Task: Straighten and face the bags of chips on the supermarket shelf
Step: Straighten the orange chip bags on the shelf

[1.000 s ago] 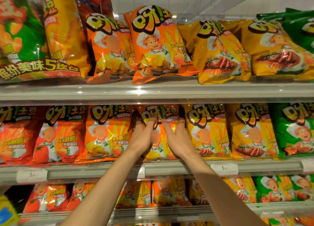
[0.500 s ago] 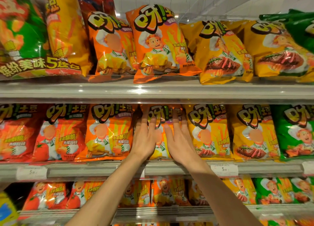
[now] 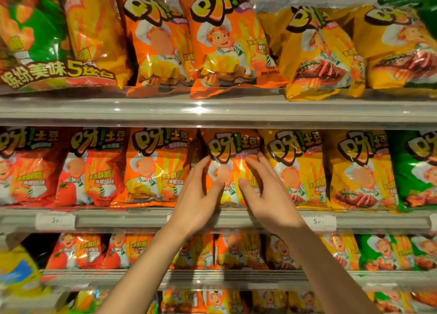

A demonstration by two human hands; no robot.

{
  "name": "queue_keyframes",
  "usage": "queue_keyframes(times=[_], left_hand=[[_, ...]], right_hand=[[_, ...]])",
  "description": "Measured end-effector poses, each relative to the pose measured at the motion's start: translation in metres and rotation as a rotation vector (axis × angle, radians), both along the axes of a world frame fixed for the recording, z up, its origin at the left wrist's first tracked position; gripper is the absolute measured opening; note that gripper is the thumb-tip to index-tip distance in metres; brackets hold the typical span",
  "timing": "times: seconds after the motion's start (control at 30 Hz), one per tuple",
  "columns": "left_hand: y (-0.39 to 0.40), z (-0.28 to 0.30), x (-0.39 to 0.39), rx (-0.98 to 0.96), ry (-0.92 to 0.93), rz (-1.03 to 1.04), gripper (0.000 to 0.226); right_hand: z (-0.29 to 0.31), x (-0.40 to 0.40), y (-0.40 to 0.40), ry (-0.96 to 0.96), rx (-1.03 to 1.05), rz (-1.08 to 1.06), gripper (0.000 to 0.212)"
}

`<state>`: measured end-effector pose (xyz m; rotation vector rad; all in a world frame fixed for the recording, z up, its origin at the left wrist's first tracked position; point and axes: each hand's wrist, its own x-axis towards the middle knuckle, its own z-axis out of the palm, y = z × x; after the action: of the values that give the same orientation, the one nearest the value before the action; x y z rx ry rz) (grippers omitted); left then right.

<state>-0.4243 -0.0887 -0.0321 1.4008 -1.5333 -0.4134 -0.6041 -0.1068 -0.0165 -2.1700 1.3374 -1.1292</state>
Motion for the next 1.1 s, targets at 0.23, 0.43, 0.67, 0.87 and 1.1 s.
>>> queue_keyframes(times=[0.23,0.43,0.67,0.87,1.1], left_hand=[[0.059,-0.018,0.007,0.028,0.042,0.008,0.043],[0.09,-0.044,0.01,0.138,0.161,0.061,0.028],[0.094,-0.057,0.042,0.164,0.232,0.026,0.021],[0.092,-0.033,0.098,0.094,0.296,-0.091,0.028],[0.086,0.003,0.149,0.018,0.306,-0.14,0.021]], right_hand=[[-0.044,-0.029,0.045,-0.225,0.017,0.044,0.022],[-0.079,-0.033,0.054,-0.248,0.248,0.076,0.02],[-0.084,-0.012,0.067,-0.21,0.261,-0.002,0.019],[-0.075,0.037,0.088,-0.337,0.238,-0.132,0.015],[-0.058,0.109,0.095,-0.263,0.001,-0.295,0.017]])
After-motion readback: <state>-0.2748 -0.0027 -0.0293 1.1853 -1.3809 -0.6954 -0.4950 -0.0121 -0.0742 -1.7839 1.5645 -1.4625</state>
